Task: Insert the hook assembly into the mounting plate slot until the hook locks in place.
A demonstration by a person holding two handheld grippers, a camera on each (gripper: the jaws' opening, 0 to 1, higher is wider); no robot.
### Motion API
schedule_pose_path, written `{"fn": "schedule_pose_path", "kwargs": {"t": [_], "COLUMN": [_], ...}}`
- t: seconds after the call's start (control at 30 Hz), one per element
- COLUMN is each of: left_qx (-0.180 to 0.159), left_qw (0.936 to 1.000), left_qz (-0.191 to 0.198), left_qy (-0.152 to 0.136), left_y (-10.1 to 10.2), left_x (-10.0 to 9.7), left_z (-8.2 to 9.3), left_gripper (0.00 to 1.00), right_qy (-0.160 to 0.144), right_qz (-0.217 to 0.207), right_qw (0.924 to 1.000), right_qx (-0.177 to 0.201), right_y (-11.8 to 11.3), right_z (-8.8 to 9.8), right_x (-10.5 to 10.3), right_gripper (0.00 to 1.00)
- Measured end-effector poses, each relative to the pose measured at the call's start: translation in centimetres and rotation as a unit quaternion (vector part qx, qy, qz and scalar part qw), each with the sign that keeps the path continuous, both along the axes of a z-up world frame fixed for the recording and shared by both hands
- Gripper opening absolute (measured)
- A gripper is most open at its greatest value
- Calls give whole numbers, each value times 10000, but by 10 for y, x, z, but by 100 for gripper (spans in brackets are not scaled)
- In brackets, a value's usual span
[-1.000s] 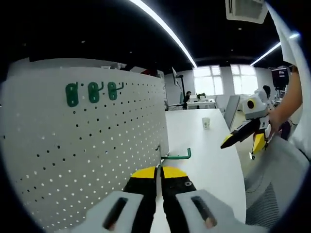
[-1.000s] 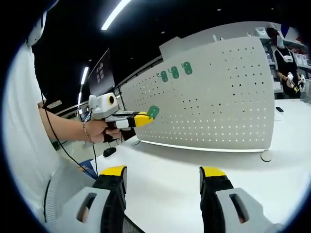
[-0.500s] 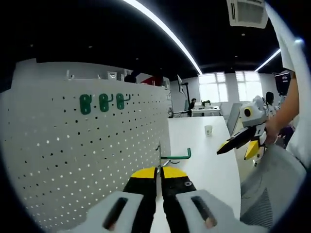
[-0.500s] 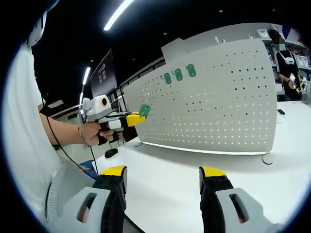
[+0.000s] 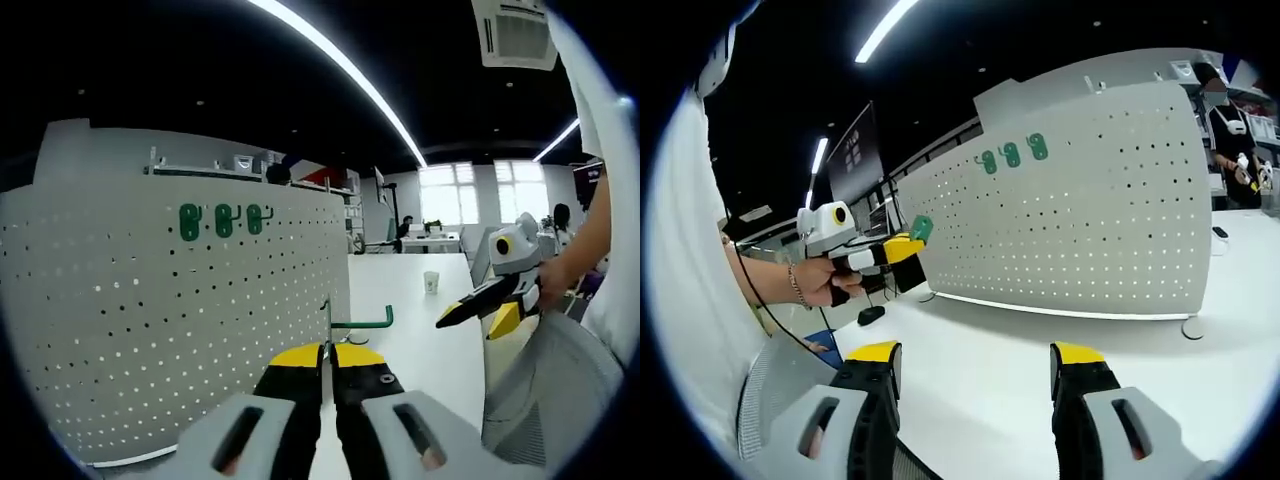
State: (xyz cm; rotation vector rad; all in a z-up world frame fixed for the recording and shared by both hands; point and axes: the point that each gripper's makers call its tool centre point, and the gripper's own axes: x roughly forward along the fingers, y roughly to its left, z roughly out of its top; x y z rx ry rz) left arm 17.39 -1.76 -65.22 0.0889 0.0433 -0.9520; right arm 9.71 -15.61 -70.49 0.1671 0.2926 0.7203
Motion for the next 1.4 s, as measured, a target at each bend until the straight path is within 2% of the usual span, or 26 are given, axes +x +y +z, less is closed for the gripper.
{"fn": "schedule_pose_path", "kwargs": {"t": [0.37,0.67,0.87,0.93,1.0,1.4], "left_qx": [-170,-172,-179,-187,-203,-188], "left_qw": [9997,9996,9996,9996,9995,9995], "left_qz": [187,212,211,215,232,259], "left_qy": [28,51,54,60,56,-11], "left_y": [8,9,7,7,8,5], "left_x": [-6,-7,-7,-6,-6,-4], "left_z": [3,1,1,0,0,5], "left_gripper": [2,2,2,2,2,2], "right_qy": [-5,-11,-278,-494,-580,-601], "right_qz": [52,77,68,11,-6,143], "right_qw": [10000,10000,9990,9964,9944,9939], "right_qx": [-12,13,343,692,888,908], "right_y": [4,7,11,12,12,23], "right_z": [0,1,24,40,47,52], "right_x": [-1,0,4,6,6,10], "right_gripper": [58,58,58,58,57,53]}}
